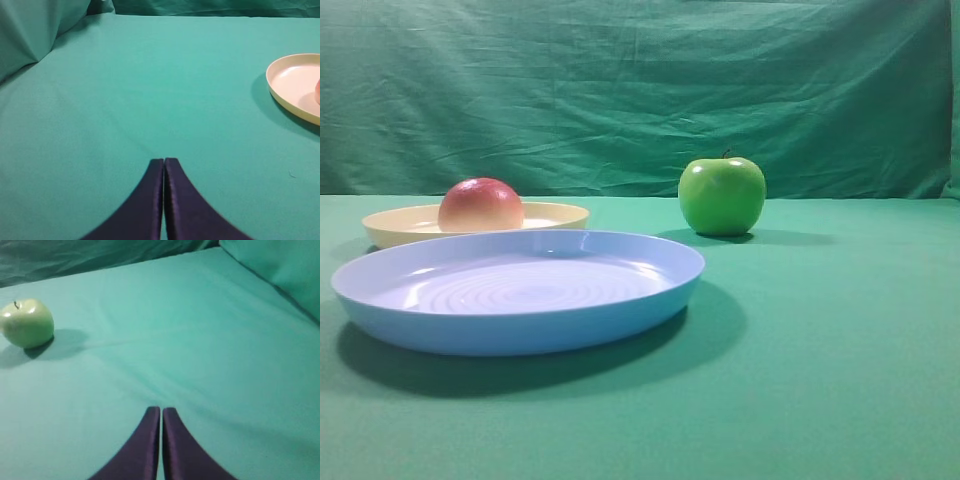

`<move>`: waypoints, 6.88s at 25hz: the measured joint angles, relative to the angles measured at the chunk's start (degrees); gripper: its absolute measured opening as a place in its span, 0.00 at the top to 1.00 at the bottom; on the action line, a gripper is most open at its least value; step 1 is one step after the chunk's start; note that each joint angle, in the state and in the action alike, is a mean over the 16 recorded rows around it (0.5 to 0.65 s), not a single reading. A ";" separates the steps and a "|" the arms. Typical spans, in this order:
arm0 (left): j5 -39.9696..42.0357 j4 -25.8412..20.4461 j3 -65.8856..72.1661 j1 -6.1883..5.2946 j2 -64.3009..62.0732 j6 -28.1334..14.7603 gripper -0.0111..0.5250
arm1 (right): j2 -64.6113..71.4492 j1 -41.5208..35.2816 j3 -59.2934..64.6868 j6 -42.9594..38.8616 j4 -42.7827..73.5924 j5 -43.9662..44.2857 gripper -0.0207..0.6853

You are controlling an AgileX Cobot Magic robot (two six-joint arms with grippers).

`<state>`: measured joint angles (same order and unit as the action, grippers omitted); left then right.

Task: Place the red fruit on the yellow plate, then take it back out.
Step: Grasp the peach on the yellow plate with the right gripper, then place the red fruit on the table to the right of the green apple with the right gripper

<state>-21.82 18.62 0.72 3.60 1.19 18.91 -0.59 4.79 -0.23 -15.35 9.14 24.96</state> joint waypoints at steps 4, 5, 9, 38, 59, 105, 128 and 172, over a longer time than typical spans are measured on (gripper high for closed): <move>0.00 0.00 0.00 0.00 0.00 0.00 0.98 | 0.00 0.00 1.03 0.08 -0.60 -0.47 0.97; 0.00 0.00 0.00 0.00 0.00 0.00 0.98 | 0.00 0.00 1.16 0.11 -0.67 -0.57 0.97; 0.00 0.00 0.00 0.00 0.00 0.00 0.98 | 0.00 0.00 1.27 0.21 -0.77 -0.96 0.97; 0.00 0.00 0.00 0.00 0.00 0.00 0.98 | 23.64 8.49 -29.97 0.56 -0.90 5.37 0.97; 0.00 0.00 0.00 0.00 0.00 0.00 0.98 | 47.86 25.81 -44.85 3.02 -2.92 10.98 0.97; 0.00 0.00 0.00 0.00 0.00 -0.11 0.98 | 120.33 34.73 -106.68 37.32 -23.64 20.22 0.64; 0.00 0.00 0.00 0.00 0.00 -0.06 0.98 | 135.37 36.05 -110.67 41.55 -28.52 10.21 0.08; 0.00 0.00 0.00 0.00 0.00 -0.01 0.98 | 85.66 16.59 -72.56 26.37 -20.00 28.14 0.69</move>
<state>-21.82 18.62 0.72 3.60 1.19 18.90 85.07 21.38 -72.80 11.02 -10.86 53.10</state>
